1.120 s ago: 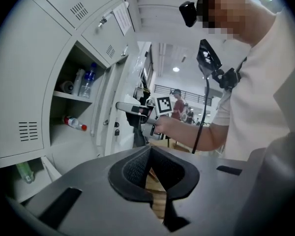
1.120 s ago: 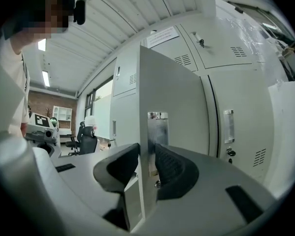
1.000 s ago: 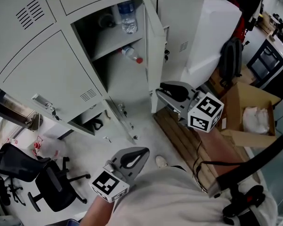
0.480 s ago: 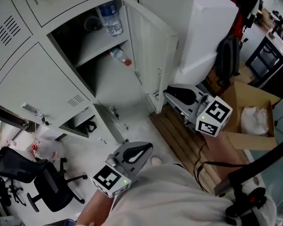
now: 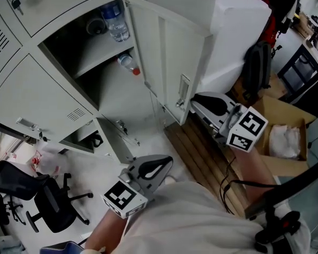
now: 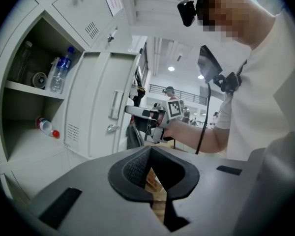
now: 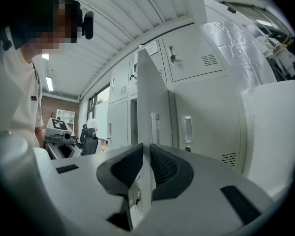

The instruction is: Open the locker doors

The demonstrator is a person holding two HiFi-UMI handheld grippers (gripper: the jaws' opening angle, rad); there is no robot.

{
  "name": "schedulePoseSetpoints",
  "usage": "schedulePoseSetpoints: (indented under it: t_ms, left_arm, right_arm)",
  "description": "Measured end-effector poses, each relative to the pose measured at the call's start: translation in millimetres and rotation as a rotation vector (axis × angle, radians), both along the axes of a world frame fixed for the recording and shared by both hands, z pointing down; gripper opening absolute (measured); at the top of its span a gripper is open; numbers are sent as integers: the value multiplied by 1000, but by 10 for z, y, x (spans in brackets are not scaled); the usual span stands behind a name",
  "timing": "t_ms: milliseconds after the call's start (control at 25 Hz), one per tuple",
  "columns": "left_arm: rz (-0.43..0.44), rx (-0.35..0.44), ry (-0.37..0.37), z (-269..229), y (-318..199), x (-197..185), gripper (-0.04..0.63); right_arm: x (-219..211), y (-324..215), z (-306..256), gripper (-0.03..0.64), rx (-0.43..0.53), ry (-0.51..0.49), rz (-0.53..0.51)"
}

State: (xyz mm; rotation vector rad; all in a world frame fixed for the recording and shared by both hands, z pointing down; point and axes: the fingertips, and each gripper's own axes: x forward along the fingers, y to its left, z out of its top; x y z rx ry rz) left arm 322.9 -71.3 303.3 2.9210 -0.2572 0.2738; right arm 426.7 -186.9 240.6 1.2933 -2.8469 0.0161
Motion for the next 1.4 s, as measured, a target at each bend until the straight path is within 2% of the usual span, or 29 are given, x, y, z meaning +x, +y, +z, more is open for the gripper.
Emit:
schedulePoseSetpoints:
  t_ms: [480,840,1120,1400]
  left_arm:
    - [-60,-6,-11,80,-4,138,11]
    - [-78,-15,-6,39,84,-20,11]
    - [-76,-5,7,-10,182,-319,11]
    - [-125,0,15,-85,332,-802,11]
  right_arm:
    - [97,-27,5,49,11,-22,-49]
    - [164,-17,15,49,7,-30,21]
    - [129,200,-85,49,10,-26,103]
    - [-422,443,-199,49,11,9,69]
